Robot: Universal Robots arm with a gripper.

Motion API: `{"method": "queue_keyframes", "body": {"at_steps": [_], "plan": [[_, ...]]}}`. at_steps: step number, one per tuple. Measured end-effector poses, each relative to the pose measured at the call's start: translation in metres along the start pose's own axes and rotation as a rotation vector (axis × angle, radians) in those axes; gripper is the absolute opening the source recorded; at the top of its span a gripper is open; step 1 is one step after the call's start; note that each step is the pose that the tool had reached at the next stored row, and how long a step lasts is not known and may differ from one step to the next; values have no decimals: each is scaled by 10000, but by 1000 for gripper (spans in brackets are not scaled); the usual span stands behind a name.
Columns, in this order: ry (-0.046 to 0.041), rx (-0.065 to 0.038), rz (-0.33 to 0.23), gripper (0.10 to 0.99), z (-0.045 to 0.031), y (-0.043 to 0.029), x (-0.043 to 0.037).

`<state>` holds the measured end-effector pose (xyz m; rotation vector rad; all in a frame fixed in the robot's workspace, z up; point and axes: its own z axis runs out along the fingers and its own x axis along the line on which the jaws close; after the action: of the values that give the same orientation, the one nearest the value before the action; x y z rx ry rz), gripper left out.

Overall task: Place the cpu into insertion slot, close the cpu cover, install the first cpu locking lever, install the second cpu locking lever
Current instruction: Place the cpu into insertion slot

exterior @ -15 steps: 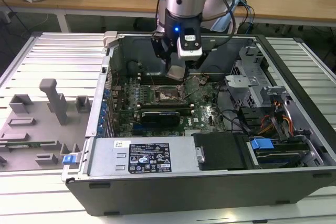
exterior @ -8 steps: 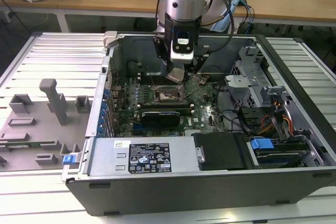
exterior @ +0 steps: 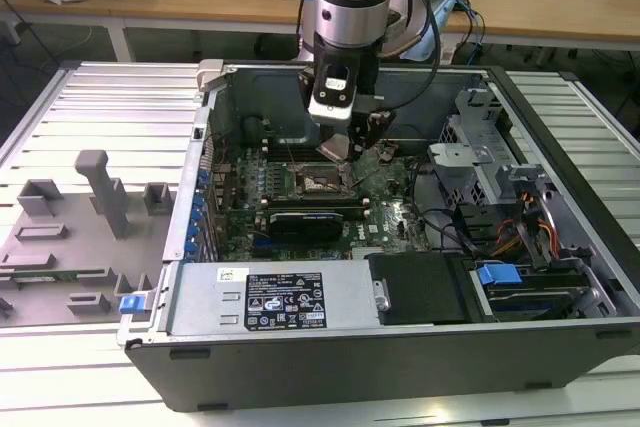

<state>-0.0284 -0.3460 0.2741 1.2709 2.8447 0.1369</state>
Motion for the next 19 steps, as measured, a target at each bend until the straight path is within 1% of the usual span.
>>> {"method": "queue_keyframes", "body": {"at_steps": [2,4,5,8,12,14,15,17,19], "plan": [[-33,-6,369,541,18,-1,0],[-94,-15,1045,541,52,-5,-1],[-139,-10,1403,541,65,-6,-1],[-264,61,1737,541,79,-7,-2],[-335,104,2157,541,92,-8,-1],[-371,104,2574,541,103,-9,-2],[-381,102,2697,541,106,-9,-2],[-432,97,3311,541,119,-11,-2],[-465,94,3704,541,126,-11,-2]]}}
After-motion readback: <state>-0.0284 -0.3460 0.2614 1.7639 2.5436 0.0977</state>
